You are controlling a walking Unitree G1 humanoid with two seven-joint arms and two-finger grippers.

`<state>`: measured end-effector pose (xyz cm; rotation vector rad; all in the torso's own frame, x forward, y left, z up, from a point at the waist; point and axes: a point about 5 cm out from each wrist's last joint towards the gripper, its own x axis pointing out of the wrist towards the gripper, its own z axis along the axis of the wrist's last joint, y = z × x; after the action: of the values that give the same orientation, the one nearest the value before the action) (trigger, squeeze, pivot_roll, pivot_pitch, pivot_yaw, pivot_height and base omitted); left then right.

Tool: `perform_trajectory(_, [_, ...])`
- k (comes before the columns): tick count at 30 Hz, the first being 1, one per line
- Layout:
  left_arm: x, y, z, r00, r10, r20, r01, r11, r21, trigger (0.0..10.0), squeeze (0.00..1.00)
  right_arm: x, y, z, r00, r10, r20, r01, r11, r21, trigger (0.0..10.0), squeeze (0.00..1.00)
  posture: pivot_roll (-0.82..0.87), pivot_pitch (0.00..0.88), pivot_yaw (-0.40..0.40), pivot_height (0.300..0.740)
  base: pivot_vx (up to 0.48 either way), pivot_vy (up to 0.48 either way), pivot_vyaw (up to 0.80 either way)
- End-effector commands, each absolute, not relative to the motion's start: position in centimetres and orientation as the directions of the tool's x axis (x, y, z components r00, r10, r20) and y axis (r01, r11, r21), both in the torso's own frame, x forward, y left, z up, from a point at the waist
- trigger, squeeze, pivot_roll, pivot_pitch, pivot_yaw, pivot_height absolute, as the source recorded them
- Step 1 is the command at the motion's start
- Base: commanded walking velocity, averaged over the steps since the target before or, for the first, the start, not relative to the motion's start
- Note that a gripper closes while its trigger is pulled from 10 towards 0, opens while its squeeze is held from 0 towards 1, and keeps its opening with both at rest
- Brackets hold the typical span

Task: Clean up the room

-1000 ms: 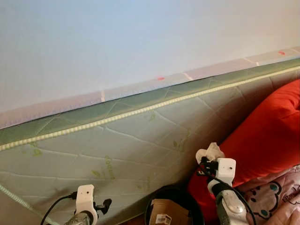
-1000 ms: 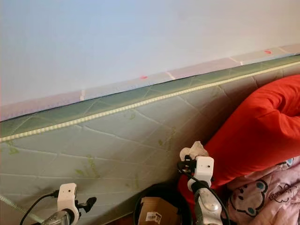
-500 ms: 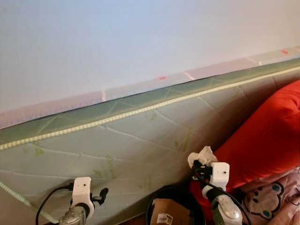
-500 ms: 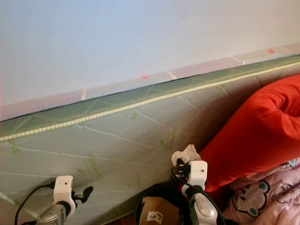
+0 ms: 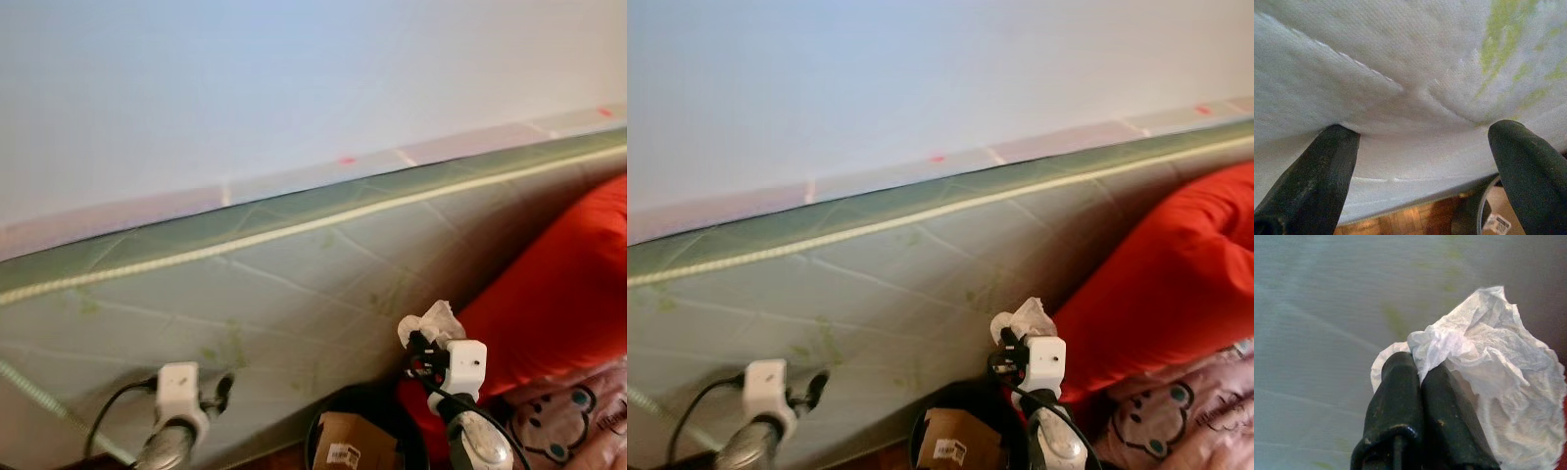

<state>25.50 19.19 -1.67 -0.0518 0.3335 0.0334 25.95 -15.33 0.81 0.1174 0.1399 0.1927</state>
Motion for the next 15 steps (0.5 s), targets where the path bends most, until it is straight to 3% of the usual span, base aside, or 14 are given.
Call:
perform_trajectory(1, [29.1, 17.7, 3.3, 0.996, -0.073, -0.056, 0.074, 0.997, 0.001, 10.0, 0.0, 26.0, -15.5, 1.0, 0.971, 0.203, -0.125, -0.188, 0.975, 0.12, 10.0, 0.0, 0.06, 0.063, -0.07, 0.74, 0.0, 0.0, 0.0])
perform_trajectory(10, [26.7, 17.0, 2.5, 0.998, -0.059, -0.034, 0.059, 0.998, -0.013, 10.0, 0.0, 25.0, -15.3, 0.6, 0.966, 0.213, -0.146, -0.195, 0.972, 0.129, 10.0, 0.0, 0.06, 0.104, -0.066, 0.74, 0.0, 0.0, 0.0])
perform_trajectory(15, [25.3, 17.9, -0.4, 0.974, -0.043, -0.223, 0.031, 0.998, -0.056, 10.0, 0.0, 24.6, -15.3, -0.1, 0.963, 0.203, -0.175, -0.181, 0.975, 0.131, 10.0, 0.0, 0.06, 0.097, -0.064, 0.74, 0.0, 0.0, 0.0])
